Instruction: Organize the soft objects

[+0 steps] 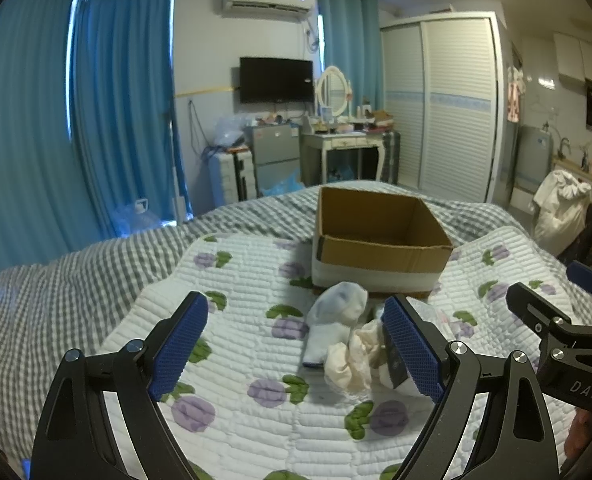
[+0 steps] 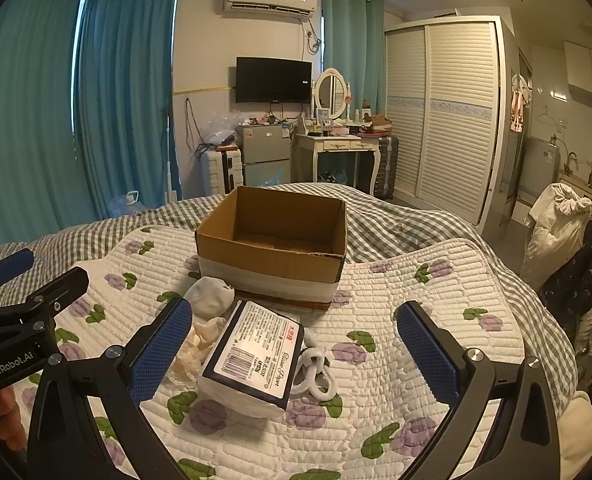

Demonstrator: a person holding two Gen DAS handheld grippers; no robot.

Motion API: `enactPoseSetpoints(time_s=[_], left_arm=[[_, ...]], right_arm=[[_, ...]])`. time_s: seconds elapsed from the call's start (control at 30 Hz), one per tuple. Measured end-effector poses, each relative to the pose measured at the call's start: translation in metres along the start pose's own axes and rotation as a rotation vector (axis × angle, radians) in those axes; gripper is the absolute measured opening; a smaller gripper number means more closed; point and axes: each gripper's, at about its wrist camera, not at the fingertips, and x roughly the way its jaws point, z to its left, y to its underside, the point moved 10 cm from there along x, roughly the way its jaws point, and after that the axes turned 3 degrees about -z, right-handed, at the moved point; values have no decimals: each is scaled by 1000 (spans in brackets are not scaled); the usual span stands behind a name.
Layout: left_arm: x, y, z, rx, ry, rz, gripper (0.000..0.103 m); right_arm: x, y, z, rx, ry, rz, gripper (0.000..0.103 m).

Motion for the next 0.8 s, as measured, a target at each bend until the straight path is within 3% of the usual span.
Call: enactPoseSetpoints(time_s=[0.4, 0.73, 0.8], left_arm=[[0, -1, 2, -4, 2, -1, 91], [43, 39, 15, 14, -59, 117, 91], [52, 47, 17, 8, -58, 143, 91]], right_arm=[[4, 6, 5, -14, -6, 24, 103], [67, 65, 36, -52, -63, 208, 102], [82, 76, 38, -47, -73, 248, 98]])
